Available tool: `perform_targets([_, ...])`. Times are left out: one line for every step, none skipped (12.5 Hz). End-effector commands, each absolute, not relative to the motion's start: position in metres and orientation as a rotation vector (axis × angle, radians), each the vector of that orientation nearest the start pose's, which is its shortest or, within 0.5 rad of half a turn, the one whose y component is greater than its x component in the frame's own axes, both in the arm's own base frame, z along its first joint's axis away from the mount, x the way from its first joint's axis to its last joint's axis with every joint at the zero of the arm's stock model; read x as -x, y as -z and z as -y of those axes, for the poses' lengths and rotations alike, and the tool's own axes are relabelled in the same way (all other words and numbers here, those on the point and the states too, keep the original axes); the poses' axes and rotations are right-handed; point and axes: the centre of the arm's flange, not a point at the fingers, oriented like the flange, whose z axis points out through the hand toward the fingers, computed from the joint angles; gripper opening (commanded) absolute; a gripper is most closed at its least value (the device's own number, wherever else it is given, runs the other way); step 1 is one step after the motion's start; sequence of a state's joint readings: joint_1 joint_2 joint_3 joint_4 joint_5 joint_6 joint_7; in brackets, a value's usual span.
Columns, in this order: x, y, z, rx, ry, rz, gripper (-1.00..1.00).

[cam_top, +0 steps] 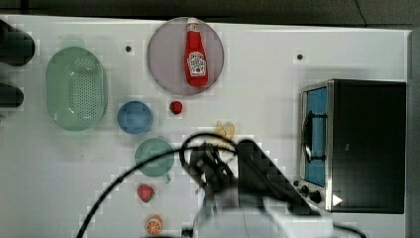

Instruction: Pick banana from table and place on oven.

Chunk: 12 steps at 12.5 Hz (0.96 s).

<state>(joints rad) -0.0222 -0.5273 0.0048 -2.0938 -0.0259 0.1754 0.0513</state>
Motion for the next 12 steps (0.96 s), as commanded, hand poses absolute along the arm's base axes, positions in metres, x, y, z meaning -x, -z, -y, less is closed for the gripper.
perform_targets([-0.44,-0.541,0.018,2.828,0.018,-1.394,1.0])
perform_targets([-0.448,-0.521,0.018,2.83,0.013,-1.393,1.0])
perform_targets([-0.456,-0.499,0.019,2.831,0.009,-1.392,1.0])
perform_targets([-0.463,-0.477,0.019,2.832,0.007,-1.391,1.0])
perform_targets([-0.47,-0.455,0.019,2.832,0.008,-1.39,1.0])
perform_targets([-0.475,-0.433,0.019,2.831,0.016,-1.387,1.0])
perform_targets([-0.48,-0.411,0.019,2.829,0.023,-1.385,1.0])
perform_targets([-0.484,-0.389,0.019,2.829,0.024,-1.384,1.0])
perform_targets([-0.486,-0.365,0.019,2.831,0.018,-1.383,1.0])
perform_targets([-0.487,-0.343,0.019,2.834,0.007,-1.384,1.0])
perform_targets([-0.487,-0.32,0.019,2.839,-0.016,-1.388,1.0])
perform_targets([-0.487,-0.297,0.019,2.845,-0.041,-1.391,1.0])
